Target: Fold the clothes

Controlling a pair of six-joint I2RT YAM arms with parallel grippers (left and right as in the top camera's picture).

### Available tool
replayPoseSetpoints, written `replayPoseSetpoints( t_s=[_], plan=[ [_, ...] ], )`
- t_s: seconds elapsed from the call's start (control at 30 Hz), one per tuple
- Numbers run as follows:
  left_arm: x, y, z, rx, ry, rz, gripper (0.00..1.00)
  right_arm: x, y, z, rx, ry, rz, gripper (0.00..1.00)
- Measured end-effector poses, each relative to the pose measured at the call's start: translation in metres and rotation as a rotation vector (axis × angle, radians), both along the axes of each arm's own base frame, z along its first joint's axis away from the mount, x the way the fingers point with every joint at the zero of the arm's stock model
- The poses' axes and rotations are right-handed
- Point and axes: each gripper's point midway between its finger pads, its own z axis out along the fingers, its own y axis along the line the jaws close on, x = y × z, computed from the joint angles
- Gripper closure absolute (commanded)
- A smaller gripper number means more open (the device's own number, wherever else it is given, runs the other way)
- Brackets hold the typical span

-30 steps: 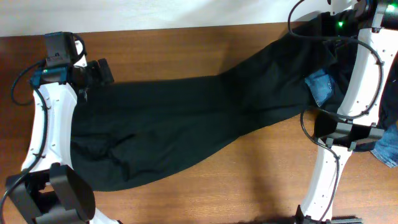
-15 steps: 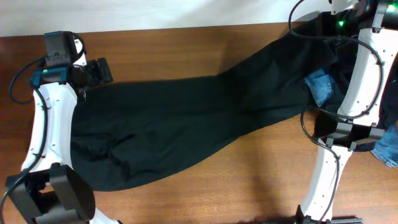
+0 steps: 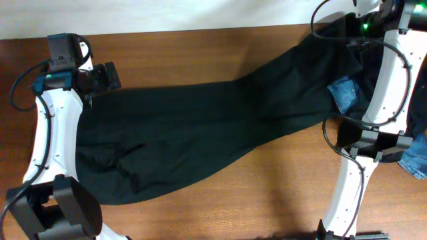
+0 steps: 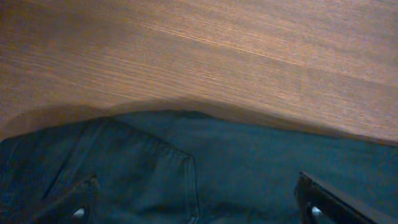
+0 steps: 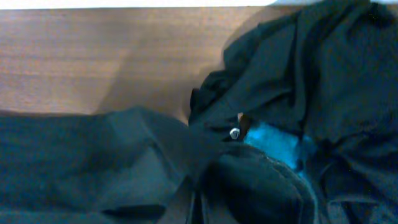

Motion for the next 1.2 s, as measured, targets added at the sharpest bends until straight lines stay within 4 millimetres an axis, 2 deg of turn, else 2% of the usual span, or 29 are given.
replayPoseSetpoints(
  t_s=[0.17, 0.47, 0.7, 0.77, 0.8, 0.83, 0.97, 1.07, 1.2],
  plan=[
    [0.000, 0.000, 0.000, 0.001, 0.001, 0.000, 0.01, -0.002, -0.002, -0.021, 0.029, 0.083, -0.054, 0.96],
    [-0.001, 0.000, -0.001, 0.002, 0.006, 0.002, 0.01, -0.012, -0.009, -0.063, 0.102, 0.270, -0.263, 0.96],
    [-0.002, 0.000, -0.001, 0.002, 0.011, 0.002, 0.01, -0.046, -0.012, -0.132, 0.094, 0.554, -0.371, 0.96],
    [-0.002, 0.001, -0.001, 0.002, 0.010, 0.003, 0.01, -0.054, -0.013, -0.143, 0.080, 0.601, -0.386, 0.96],
    [-0.002, 0.001, -0.001, 0.004, 0.009, 0.003, 0.01, -0.056, -0.014, -0.146, 0.073, 0.615, -0.390, 0.92],
    [-0.001, 0.001, 0.000, 0.005, 0.005, 0.003, 0.01, -0.057, -0.015, -0.147, 0.066, 0.621, -0.394, 0.83],
    [0.003, 0.002, 0.002, 0.008, -0.014, 0.003, 0.01, -0.057, -0.019, -0.147, 0.043, 0.616, -0.386, 0.04],
    [0.006, 0.002, 0.005, 0.023, -0.028, -0.014, 0.01, -0.054, -0.020, -0.142, 0.030, 0.592, -0.364, 0.01],
    [0.010, 0.003, 0.008, 0.057, -0.042, -0.059, 0.01, -0.043, -0.024, -0.123, 0.016, 0.511, -0.347, 0.01]
  ],
)
